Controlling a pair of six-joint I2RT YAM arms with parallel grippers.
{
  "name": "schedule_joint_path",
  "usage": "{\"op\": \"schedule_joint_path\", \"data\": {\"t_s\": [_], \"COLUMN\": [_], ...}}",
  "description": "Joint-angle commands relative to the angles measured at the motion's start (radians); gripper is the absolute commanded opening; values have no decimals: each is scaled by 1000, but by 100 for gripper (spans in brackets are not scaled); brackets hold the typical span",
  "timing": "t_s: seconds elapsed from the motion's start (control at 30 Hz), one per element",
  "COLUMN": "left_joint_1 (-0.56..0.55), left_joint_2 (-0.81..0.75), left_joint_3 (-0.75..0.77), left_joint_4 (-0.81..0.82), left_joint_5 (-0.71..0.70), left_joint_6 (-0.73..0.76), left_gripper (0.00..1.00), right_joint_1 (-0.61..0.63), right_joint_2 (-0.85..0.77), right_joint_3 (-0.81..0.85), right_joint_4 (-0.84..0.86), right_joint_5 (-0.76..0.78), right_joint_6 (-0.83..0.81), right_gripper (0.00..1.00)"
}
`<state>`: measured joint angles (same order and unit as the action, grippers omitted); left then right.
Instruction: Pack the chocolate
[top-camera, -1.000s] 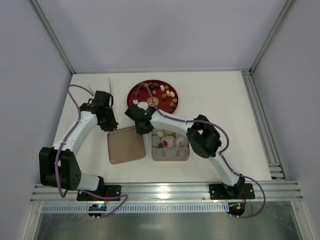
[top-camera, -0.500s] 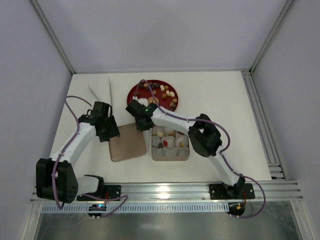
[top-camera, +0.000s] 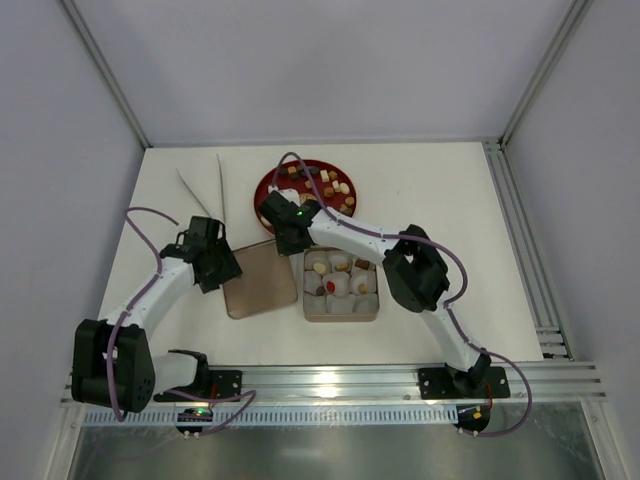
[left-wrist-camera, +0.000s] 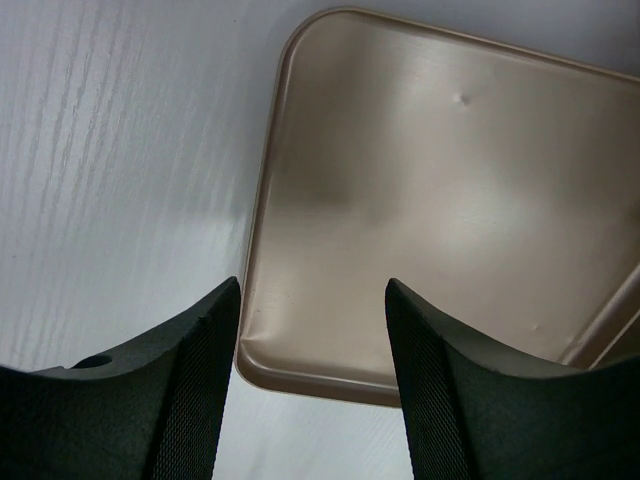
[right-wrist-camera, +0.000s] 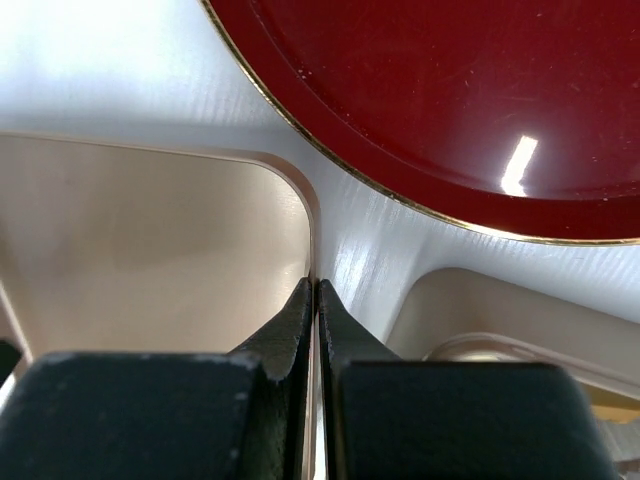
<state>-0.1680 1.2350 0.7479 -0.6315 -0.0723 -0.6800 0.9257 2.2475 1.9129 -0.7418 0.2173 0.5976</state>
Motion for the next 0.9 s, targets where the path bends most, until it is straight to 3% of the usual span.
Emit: {"op": "schedule_joint_path", "data": {"t_s": [0.0, 0.6, 0.87], "left_joint_1": [4, 5, 4], "left_joint_2": [20, 1, 14], "left_joint_3": [-19, -147, -188], "left_joint_4": [88, 355, 427], "left_joint_5": [-44, -41, -4], "left_joint_6": [-49, -75, -127], "left_gripper": [59, 59, 54], "right_joint_1": [-5, -24, -34], "right_joint_2": [-112, -137, -131], "right_joint_3": [5, -18, -23], "right_joint_4": [25, 50, 62], "right_joint_5": [-4, -42, -111], "right_joint_6": [-30, -68, -87], "right_gripper": [4, 4, 4]}}
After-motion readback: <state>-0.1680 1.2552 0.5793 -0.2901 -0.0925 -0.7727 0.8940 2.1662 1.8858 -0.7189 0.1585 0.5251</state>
